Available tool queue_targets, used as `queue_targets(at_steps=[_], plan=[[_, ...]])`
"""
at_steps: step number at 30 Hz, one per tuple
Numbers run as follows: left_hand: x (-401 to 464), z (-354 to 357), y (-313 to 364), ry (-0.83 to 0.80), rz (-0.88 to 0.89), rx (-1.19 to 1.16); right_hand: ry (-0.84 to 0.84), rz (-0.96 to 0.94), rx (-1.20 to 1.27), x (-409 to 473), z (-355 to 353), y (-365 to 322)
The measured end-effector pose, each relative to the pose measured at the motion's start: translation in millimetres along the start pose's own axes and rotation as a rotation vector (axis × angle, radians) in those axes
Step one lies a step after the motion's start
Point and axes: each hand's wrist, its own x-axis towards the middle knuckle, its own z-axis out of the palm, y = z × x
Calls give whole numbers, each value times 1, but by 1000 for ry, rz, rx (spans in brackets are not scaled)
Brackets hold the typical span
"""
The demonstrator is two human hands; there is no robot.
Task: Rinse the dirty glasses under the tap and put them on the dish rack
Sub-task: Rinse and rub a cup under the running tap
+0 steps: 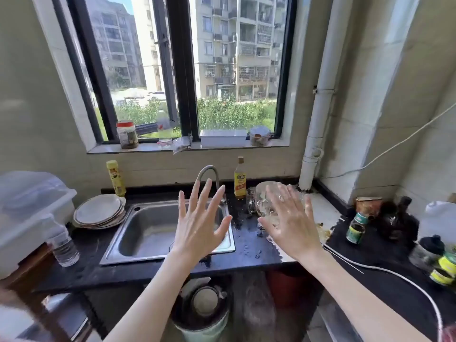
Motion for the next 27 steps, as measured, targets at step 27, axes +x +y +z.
queue_targets(at_steps=[27], plan=[[178, 358, -46, -664, -402, -510, -519, 53, 110, 201, 272, 175]])
